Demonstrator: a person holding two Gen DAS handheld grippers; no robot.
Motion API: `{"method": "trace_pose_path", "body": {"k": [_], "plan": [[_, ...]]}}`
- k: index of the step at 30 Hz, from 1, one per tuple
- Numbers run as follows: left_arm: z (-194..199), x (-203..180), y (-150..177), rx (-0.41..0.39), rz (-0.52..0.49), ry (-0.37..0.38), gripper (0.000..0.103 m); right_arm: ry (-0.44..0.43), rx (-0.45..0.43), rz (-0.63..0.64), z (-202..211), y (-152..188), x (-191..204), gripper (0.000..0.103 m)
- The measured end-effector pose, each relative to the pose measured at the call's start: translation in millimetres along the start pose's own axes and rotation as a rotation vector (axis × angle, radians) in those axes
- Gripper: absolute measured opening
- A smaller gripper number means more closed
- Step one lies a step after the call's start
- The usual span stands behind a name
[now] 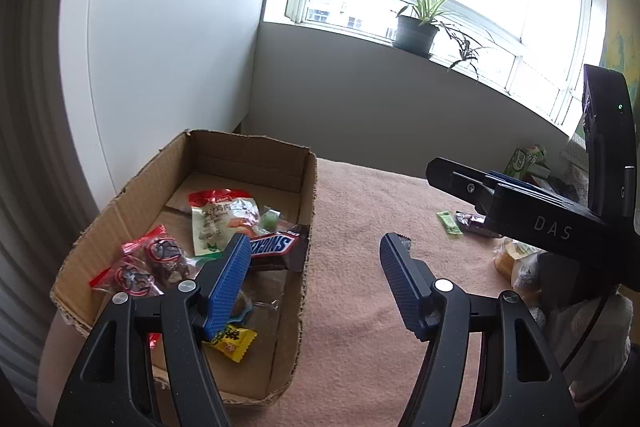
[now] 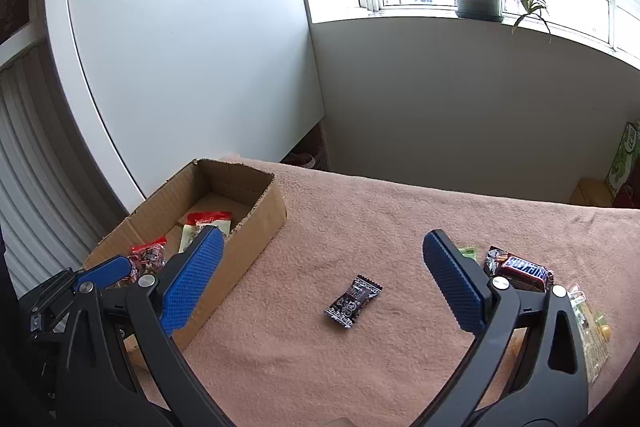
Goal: Organize snacks
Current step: 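Withdraw both open tools from the box toward the bagged bread loaf, then close both tools on opposite sides of the bagged bread loaf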
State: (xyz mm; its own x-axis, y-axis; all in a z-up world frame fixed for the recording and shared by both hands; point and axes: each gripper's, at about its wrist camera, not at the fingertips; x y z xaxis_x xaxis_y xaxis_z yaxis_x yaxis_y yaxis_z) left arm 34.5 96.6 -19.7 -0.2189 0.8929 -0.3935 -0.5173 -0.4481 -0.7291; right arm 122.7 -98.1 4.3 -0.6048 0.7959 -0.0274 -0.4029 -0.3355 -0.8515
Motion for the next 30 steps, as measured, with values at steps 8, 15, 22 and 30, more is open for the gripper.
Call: {"method": "trace_pose_path", "body": {"k": [8, 15, 22, 30], "plan": [[-13, -39, 16, 0.036, -0.035, 0.05, 0.067, 0.079, 0.005, -0.041, 32, 25, -61, 0.102], [-26, -71, 31, 0.1, -0.061, 0.104, 0.067, 0.122, 0.049, -0.155, 59, 61, -132, 0.102], [-41, -107, 51, 0.18, -0.09, 0.165, 0.067, 0.099, 0.089, -0.292, 70, 99, -193, 0.101], [-62, -151, 83, 0.278, -0.128, 0.214, 0.067, 0.004, 0.149, -0.366, 57, 129, -212, 0.094]]}}
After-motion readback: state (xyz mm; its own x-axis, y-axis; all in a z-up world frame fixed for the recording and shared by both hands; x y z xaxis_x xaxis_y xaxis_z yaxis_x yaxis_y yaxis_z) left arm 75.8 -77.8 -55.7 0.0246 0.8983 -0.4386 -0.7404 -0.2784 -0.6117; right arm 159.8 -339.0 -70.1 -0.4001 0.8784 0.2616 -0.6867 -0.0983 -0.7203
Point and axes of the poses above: each gripper's, at about its wrist camera, not at the fingertips, and z roughly against the way its jaws point, x to its left, y to its underside, and after that the axes turned 14 degrees about z, right-handed
